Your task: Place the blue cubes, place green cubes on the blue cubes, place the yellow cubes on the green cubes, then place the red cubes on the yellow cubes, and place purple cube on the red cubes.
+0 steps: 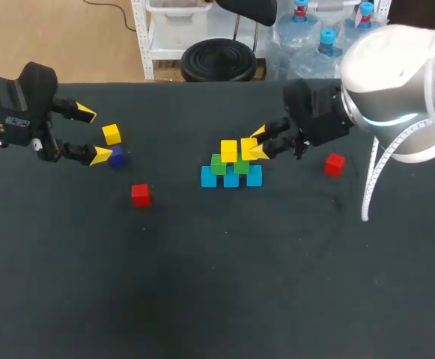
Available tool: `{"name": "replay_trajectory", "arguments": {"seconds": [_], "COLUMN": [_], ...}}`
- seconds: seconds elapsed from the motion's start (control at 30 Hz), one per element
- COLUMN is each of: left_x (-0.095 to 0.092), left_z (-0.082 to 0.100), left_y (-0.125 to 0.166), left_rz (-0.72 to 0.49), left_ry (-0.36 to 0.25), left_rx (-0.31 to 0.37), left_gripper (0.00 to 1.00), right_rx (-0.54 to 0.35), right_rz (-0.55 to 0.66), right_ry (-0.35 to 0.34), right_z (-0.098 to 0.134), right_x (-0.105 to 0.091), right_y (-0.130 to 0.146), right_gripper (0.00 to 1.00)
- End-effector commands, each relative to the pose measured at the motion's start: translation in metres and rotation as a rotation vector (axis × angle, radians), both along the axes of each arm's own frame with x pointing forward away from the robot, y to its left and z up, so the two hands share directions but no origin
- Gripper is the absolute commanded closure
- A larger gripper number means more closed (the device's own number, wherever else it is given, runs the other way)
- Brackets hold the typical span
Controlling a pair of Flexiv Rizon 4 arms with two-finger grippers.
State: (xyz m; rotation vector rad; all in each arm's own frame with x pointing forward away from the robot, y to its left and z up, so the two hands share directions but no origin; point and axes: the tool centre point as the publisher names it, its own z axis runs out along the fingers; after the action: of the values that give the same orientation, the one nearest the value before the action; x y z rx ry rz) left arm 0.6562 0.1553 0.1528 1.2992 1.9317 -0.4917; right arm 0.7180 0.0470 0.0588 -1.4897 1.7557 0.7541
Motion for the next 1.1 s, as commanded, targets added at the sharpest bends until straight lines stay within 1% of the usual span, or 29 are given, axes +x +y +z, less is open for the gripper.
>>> {"name": "replay_trajectory", "arguments": {"seconds": [0.03, 1.1], "left_x": [-0.0009, -0.0009], "left_z": [-0.0016, -0.0016], "left_y": [0.0013, 0.0013], "left_rz": [-0.002, -0.002], "left_ry": [-0.007, -0.007], "left_rx": [-0.007, -0.007], "left_gripper": [0.0, 0.0], "right_rx": [0.0, 0.004], "right_rz": [-0.006, 0.003], "right_ry": [-0.001, 0.005], "right_z": [-0.0007, -0.0051], "right_x": [0.0, -0.0019], "right_y": [0.0013, 0.0079], "right_gripper": [1.0, 1.0]}}
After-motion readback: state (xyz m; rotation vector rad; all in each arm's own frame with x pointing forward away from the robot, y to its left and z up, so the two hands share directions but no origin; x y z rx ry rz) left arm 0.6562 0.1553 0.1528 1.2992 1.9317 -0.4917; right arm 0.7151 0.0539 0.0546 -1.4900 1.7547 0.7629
